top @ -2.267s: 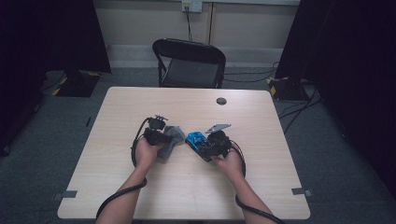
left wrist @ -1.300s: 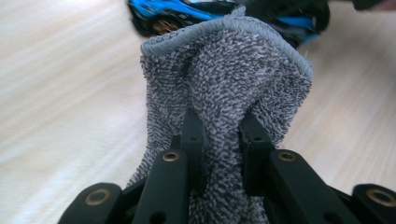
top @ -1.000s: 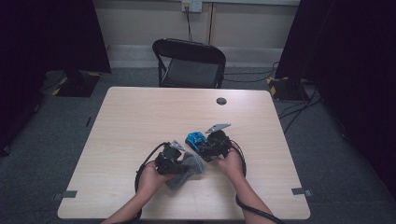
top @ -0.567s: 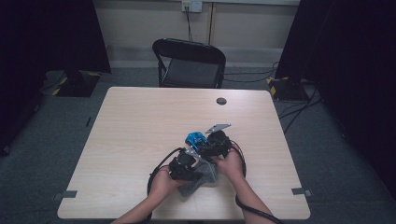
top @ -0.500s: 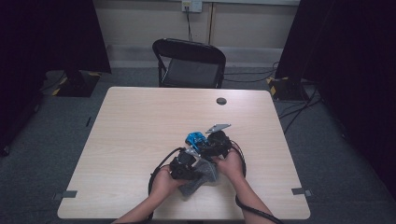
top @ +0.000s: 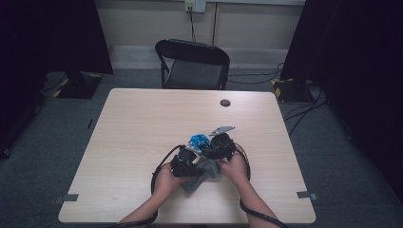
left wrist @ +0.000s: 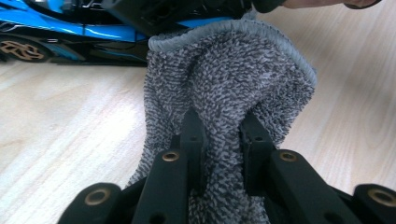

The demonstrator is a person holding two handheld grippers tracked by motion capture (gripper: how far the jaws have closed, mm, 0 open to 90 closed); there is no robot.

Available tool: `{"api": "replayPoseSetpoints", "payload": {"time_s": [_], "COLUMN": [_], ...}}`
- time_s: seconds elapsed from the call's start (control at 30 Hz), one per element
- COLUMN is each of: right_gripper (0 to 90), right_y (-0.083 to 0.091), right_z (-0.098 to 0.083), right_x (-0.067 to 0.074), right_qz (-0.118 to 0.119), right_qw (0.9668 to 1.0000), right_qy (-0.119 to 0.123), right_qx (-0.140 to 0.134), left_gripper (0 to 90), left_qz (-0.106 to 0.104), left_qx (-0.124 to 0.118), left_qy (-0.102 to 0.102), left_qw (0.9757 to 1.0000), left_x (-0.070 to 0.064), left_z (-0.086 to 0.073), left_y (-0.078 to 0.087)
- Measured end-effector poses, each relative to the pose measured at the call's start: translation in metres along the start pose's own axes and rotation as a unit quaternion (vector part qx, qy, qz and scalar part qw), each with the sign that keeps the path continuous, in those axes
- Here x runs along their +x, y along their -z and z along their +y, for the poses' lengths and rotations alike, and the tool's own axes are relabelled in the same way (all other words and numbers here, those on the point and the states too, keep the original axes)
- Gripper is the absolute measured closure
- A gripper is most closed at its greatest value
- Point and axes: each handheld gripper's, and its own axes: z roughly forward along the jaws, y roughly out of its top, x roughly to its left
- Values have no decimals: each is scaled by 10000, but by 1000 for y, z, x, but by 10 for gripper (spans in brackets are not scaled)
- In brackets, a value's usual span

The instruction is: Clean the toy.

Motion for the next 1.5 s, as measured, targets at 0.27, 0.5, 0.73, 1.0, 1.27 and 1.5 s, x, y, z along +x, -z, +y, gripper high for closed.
{"api": "replayPoseSetpoints", "payload": {"time_s": [0.27, 0.5, 0.73, 1.0, 1.27, 1.5], "right_gripper": [442, 443, 442, 443, 443, 443], "right_y": [0, 0, 0, 0, 0, 1], "right_z": [0, -1, -1, -1, -2, -2], "right_x": [0, 0, 0, 0, 0, 0], "right_qz": [0, 1, 4, -4, -6, -5], "right_qw": [10000, 10000, 10000, 10000, 10000, 10000], "right_qy": [1, -25, -25, -11, -19, -19], "right_qx": [-9, -22, -24, -34, -41, -48], "left_gripper": [754, 754, 754, 753, 753, 754], "left_qz": [159, 355, 399, 473, 631, 756], "left_qx": [-5, -32, -41, -21, -18, -2], "left_qy": [-6, 142, 193, 289, 404, 434], "left_qw": [9999, 9993, 9990, 9985, 9972, 9962], "left_x": [5, 19, 23, 30, 42, 49], "left_z": [-2, -5, -6, -5, -6, -5], "left_y": [4, 11, 13, 16, 20, 25]}}
